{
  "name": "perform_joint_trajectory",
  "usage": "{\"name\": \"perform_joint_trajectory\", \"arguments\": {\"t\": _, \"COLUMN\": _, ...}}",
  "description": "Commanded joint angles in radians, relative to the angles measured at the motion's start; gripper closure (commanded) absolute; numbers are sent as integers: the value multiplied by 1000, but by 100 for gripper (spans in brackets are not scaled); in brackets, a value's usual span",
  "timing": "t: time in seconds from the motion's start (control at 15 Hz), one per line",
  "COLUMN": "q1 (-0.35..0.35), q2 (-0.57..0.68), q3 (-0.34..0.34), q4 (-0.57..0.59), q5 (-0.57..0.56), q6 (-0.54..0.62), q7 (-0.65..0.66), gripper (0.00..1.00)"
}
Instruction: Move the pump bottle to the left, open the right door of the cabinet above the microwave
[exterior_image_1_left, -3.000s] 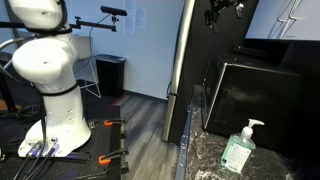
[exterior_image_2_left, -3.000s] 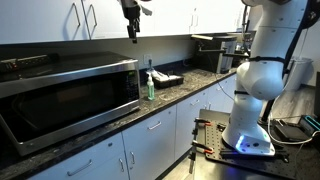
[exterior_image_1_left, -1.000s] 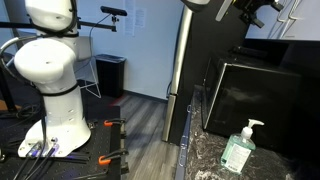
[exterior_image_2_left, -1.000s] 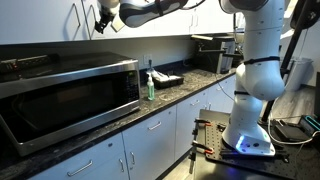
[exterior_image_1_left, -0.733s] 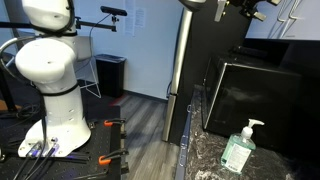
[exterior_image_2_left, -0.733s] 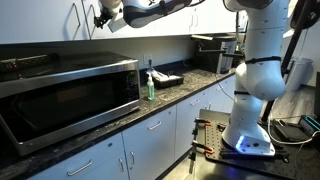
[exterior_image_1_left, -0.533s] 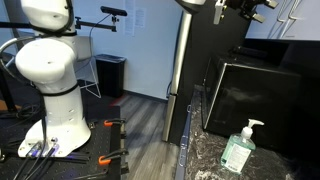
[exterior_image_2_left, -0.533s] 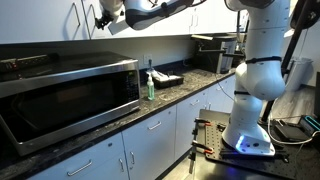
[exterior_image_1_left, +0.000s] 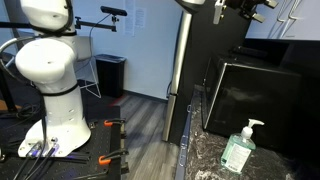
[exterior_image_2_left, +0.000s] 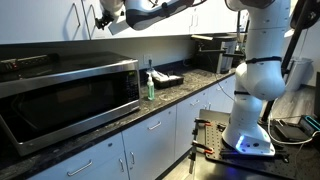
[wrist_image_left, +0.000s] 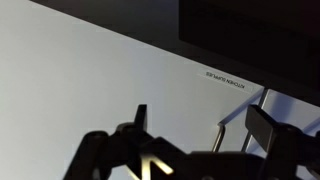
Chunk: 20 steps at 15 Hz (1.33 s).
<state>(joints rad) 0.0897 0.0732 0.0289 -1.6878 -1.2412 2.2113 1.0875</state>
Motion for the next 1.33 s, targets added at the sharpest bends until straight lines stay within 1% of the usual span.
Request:
{"name": "perform_joint_trajectory", "arguments": {"t": 0.0, "q1": -7, "q2": 1, "q3": 8, "q4": 3, "q5": 2, "q6": -2, "q7": -3, "gripper": 0}}
{"name": "perform_joint_trajectory", "arguments": {"t": 0.47, "q1": -7, "q2": 1, "q3": 8, "q4": 3, "q5": 2, "q6": -2, "q7": -3, "gripper": 0}}
{"name": "perform_joint_trajectory", "arguments": {"t": 0.53, "q1": -9, "q2": -4, "q3": 8, "q4": -2, "q5": 0, "q6": 15, "q7": -12, "gripper": 0}}
{"name": "perform_joint_trajectory", "arguments": {"t": 0.73, "q1": -11, "q2": -11, "q3": 5, "q4": -7, "q5": -48, "q6": 50, "q7": -17, "gripper": 0}}
{"name": "perform_joint_trajectory", "arguments": {"t": 0.93, "q1": -21, "q2": 3, "q3": -3, "q4": 8, "q5": -128, "q6": 94, "q7": -1, "gripper": 0}}
{"name": "perform_joint_trajectory", "arguments": {"t": 1.13, "q1": -46, "q2": 12, "q3": -20, "q4": 12, "q5": -220, "q6": 159, "q7": 83, "gripper": 0}}
{"name": "perform_joint_trajectory", "arguments": {"t": 1.27, "q1": -67, "q2": 23, "q3": -36, "q4": 20, "q5": -290, "q6": 216, "q7": 183, "gripper": 0}}
